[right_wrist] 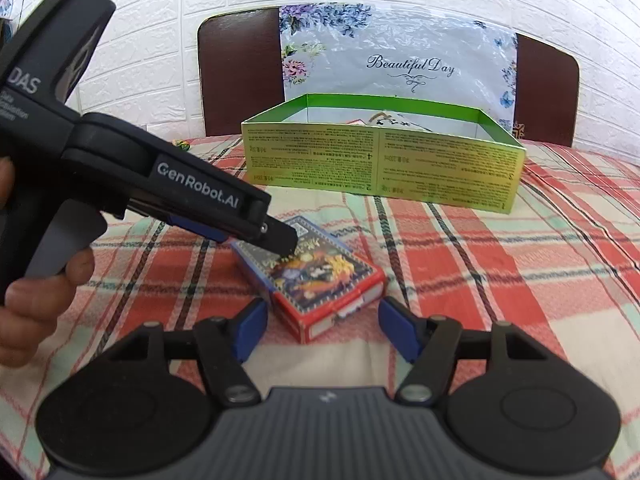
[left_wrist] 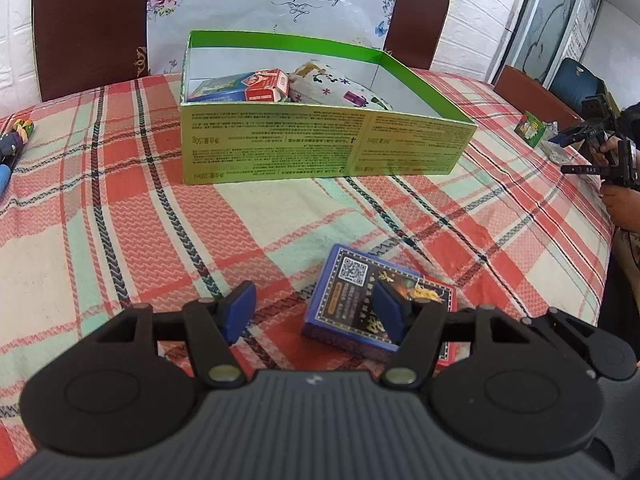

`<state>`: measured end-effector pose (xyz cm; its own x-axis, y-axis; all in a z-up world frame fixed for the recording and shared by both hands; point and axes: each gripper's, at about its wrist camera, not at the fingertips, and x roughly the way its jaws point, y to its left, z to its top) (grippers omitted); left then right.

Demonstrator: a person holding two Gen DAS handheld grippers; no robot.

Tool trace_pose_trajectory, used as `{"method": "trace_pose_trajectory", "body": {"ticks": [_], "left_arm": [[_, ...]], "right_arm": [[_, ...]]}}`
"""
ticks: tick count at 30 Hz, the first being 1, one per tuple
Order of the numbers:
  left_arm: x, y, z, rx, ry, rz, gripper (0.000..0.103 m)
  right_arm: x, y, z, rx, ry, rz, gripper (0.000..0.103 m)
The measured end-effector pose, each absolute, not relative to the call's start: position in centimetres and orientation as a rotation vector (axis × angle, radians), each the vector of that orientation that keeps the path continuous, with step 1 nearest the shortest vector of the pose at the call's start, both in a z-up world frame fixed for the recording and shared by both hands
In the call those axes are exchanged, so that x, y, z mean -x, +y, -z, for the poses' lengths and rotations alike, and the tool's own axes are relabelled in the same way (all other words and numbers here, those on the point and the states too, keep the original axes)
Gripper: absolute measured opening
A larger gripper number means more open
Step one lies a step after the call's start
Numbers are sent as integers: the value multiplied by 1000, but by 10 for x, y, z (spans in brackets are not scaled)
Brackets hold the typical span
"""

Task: Organize objects
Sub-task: 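Carry the blue card box into the green box, release, and withdraw both grippers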

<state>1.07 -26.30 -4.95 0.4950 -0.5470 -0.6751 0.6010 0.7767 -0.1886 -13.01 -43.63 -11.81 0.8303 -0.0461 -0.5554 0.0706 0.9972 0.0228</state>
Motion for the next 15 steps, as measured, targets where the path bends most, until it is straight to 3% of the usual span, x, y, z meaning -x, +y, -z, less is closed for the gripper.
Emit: {"method": "trace_pose_trajectory", "body": {"ticks": [9,11,15], "left_arm": [[-6,-263,49,-94,792,734,65],[-6,-264,50,-83,800,757,55],[-5,-266,48,-82,802,770,54]], "right_arm": [[126,-432,117,-40,586,55,50],[122,-431,117,-34,586,56,49],[117,-432,116,-48,586,57,48]]}}
